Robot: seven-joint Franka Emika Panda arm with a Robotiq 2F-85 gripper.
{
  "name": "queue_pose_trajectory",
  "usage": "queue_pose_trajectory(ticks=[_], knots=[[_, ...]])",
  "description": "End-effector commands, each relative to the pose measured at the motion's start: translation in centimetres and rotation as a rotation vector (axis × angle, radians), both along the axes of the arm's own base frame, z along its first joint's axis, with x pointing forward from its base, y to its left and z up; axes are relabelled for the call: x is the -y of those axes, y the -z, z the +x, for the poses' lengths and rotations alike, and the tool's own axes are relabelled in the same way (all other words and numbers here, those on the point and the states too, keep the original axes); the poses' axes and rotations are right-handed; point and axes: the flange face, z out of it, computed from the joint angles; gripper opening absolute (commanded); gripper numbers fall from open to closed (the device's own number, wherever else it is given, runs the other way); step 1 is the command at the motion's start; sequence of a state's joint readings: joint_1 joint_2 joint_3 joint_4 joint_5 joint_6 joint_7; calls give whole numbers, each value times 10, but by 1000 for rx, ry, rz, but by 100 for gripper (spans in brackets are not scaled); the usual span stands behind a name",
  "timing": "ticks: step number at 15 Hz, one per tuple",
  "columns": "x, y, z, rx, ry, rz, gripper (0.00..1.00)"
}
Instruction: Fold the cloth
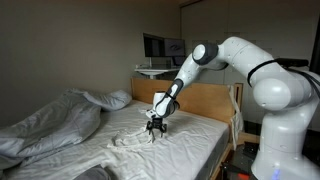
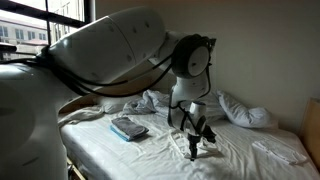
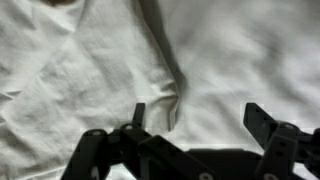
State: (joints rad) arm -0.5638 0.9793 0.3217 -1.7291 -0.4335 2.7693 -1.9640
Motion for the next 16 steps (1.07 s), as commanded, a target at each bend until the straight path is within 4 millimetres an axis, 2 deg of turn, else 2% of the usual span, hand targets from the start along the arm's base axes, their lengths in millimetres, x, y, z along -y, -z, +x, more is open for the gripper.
queue_pose_trajectory(ticks=[1,5,9,10,11,16], knots=[[2,14,-3,85,-15,23,100],[-9,30,-2,204,-1,50,100],[-22,48,-4,233,1,98,100],[-24,51,-5,240,1,106,75],[-25,53,-5,248,-6,103,74],[-26,52,-5,321,-11,82,40]])
